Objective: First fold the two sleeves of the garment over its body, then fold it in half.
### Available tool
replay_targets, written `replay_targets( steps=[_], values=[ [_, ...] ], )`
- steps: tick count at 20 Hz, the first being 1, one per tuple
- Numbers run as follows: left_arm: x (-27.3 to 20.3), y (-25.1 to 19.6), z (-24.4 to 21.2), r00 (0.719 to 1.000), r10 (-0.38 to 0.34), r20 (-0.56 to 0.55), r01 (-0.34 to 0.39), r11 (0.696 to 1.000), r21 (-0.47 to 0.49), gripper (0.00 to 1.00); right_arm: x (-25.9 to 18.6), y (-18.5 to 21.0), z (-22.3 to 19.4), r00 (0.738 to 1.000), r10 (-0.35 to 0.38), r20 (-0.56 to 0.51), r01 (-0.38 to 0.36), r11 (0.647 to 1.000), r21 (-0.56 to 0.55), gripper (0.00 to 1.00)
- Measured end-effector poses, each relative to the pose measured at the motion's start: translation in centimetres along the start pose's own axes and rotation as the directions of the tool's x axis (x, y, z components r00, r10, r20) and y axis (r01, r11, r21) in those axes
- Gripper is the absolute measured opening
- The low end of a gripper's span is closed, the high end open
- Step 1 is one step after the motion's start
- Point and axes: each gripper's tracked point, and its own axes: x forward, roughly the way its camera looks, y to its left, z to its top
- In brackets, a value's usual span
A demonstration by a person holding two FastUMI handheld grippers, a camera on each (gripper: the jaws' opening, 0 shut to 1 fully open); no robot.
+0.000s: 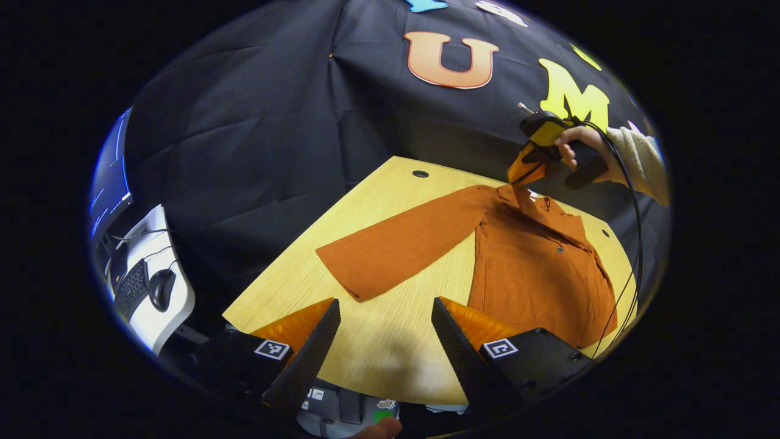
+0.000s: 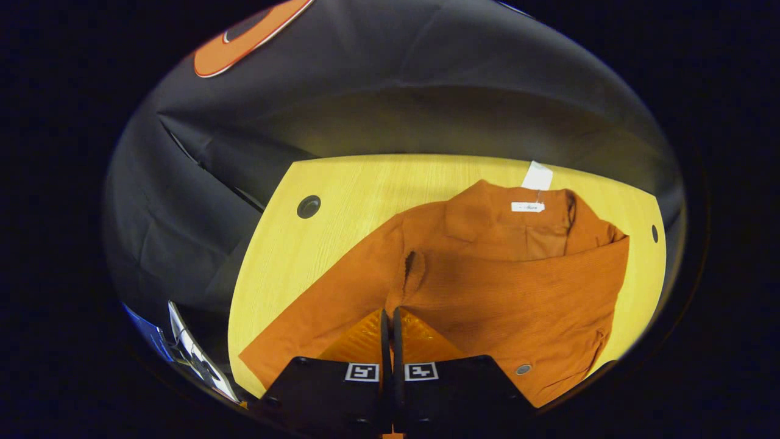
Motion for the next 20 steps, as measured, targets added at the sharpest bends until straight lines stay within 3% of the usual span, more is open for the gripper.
replay_targets(
  steps=[4,5,8,12,15,16,20],
  values=[
    [-0.4,0.5,-1.1,0.999,0.019,-0.031,-0.02,0.999,-0.032,0.99,-0.3,1.1,-0.6,0.998,0.051,-0.024,-0.05,0.998,0.04,0.06],
    [-0.3,0.5,-1.3,0.999,0.021,-0.038,-0.023,0.999,-0.037,0.99,0.2,1.7,-0.5,0.998,0.063,-0.015,-0.062,0.996,0.062,0.2],
    [0.4,1.1,-1.4,0.996,0.054,-0.066,-0.058,0.997,-0.055,0.99,-0.1,0.7,-0.3,0.998,0.065,-0.003,-0.064,0.995,0.077,0.33],
    [3.2,2.0,-1.5,0.975,0.103,-0.198,-0.141,0.972,-0.187,0.99,-3.1,-1.6,-1.2,0.995,0.093,-0.036,-0.088,0.99,0.107,0.9],
    [6.1,2.5,-0.7,0.952,0.099,-0.289,-0.175,0.953,-0.247,0.99,-5.2,-5.6,-1.9,0.996,0.078,-0.03,-0.073,0.987,0.147,0.92],
    [7.1,2.6,-0.6,0.942,0.1,-0.32,-0.19,0.946,-0.263,0.99,-6.0,-7.2,-1.8,0.996,0.088,-0.003,-0.086,0.985,0.149,1.0],
    [10.1,3.2,-0.3,0.884,0.108,-0.455,-0.254,0.928,-0.274,0.99,-9.1,-15.9,-3.5,0.998,0.001,0.071,-0.007,0.996,0.084,0.99]
  ],
)
